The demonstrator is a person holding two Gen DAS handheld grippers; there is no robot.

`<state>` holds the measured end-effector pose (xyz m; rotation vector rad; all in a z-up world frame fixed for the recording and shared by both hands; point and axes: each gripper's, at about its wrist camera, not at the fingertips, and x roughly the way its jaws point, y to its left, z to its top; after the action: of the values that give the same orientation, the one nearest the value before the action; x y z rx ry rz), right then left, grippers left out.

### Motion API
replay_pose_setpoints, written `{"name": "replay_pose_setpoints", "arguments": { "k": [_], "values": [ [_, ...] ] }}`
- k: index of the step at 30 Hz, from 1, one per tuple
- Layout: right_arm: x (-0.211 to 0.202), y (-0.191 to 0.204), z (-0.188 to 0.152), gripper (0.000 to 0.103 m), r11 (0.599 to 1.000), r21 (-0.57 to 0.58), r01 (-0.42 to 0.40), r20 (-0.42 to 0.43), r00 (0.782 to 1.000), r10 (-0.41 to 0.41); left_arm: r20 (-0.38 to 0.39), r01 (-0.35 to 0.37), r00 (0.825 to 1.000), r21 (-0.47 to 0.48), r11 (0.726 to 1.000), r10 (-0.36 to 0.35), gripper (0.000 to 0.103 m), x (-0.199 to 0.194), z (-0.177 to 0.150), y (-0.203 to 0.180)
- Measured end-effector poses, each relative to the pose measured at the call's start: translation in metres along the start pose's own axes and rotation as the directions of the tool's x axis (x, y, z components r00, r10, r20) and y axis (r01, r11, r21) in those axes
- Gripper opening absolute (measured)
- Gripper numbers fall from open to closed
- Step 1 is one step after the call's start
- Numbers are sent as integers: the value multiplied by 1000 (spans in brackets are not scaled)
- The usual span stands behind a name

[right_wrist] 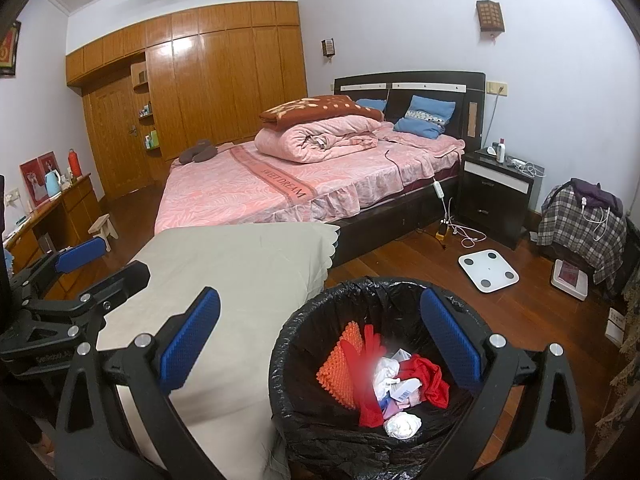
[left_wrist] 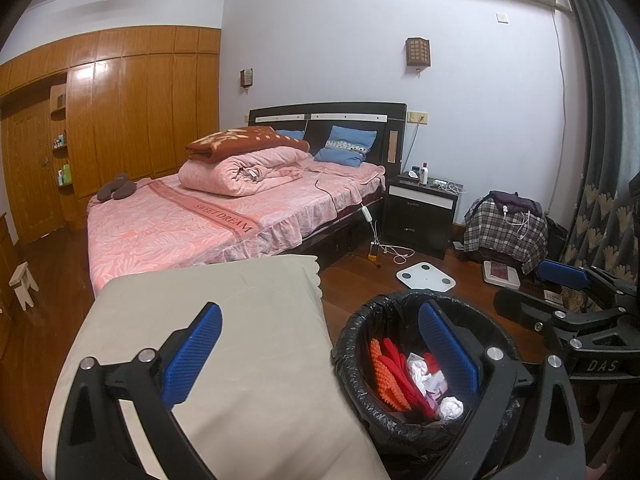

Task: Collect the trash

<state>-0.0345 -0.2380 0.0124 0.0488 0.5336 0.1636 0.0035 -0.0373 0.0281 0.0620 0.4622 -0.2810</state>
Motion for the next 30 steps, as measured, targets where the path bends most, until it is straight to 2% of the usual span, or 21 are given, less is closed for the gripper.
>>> {"name": "replay_pose_setpoints", "arguments": {
  "k": [30],
  "values": [
    [1, 1, 1, 97, 1000, 2, 0, -2, 1000, 0, -2, 1, 1000, 1, 1000, -1, 97, 0, 0, 1]
  ]
}}
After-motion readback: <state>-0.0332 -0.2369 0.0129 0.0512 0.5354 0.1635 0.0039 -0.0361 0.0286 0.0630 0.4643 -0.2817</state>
